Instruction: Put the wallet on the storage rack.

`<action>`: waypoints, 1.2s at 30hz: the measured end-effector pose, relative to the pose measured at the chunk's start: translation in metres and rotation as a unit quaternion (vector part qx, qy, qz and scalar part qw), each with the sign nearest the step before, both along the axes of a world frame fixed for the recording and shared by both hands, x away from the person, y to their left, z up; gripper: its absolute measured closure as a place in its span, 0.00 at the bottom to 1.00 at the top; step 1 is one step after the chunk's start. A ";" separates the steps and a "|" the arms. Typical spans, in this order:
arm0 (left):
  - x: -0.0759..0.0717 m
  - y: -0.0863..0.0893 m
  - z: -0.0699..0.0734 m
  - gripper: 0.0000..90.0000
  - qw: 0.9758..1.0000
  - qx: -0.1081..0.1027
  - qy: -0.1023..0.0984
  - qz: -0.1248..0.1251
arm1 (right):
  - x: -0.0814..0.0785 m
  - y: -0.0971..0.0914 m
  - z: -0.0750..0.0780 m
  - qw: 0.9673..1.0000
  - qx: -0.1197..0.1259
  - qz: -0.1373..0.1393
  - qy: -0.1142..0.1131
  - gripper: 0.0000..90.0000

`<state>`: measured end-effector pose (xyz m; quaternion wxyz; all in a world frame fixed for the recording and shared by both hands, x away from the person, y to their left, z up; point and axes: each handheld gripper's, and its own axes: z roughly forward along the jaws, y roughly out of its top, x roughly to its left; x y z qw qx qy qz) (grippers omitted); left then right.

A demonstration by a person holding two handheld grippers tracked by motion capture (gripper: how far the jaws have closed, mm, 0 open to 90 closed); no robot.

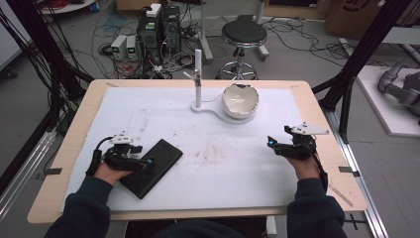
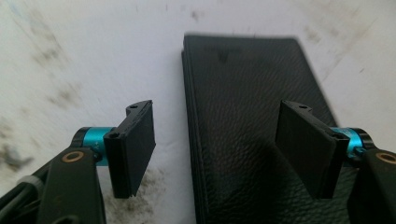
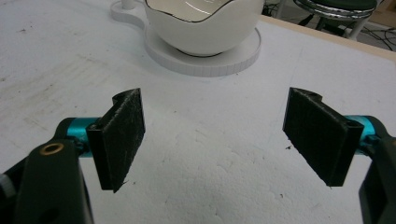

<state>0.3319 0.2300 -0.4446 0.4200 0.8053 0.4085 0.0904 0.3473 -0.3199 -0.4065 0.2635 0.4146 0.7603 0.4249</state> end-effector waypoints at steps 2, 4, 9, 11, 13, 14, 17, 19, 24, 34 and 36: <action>0.001 0.001 -0.001 0.31 1.000 -0.003 0.006 -0.001 | 0.000 0.000 0.000 1.000 -0.001 0.000 0.000 0.23; 0.002 0.001 -0.002 0.40 0.999 -0.028 0.018 -0.014 | 0.000 0.000 0.000 1.000 -0.001 -0.001 0.001 0.23; 0.004 -0.013 0.000 0.55 0.999 -0.029 0.026 0.007 | -0.002 0.003 0.001 1.000 -0.006 -0.002 -0.003 0.23; 0.007 -0.021 0.001 0.56 0.999 -0.023 0.024 0.015 | -0.002 0.003 0.001 1.000 -0.007 -0.001 -0.006 0.23; 0.009 -0.029 0.001 0.56 0.999 -0.023 0.025 0.029 | -0.001 0.004 0.000 1.000 -0.007 -0.001 -0.004 0.23; 0.010 -0.034 0.001 0.56 0.999 -0.022 0.023 0.037 | 0.000 0.004 0.000 1.000 -0.007 -0.003 -0.002 0.23; 0.016 -0.053 0.001 0.56 0.998 -0.016 0.012 0.053 | 0.000 0.004 0.001 1.000 -0.007 -0.001 -0.006 0.23; 0.020 -0.064 -0.001 0.56 0.998 -0.022 0.007 0.056 | 0.000 0.002 0.001 1.000 -0.002 -0.004 -0.005 0.23; 0.031 -0.090 -0.002 0.57 0.999 -0.029 0.006 0.043 | 0.002 0.000 0.001 1.000 -0.001 -0.004 -0.004 0.23; 0.052 -0.149 -0.001 0.58 0.999 -0.027 0.006 -0.031 | 0.000 -0.002 0.002 1.000 0.003 -0.010 -0.005 0.23; 0.055 -0.161 -0.002 0.61 0.999 -0.034 0.009 -0.039 | 0.000 -0.002 0.002 1.000 0.002 -0.008 -0.005 0.23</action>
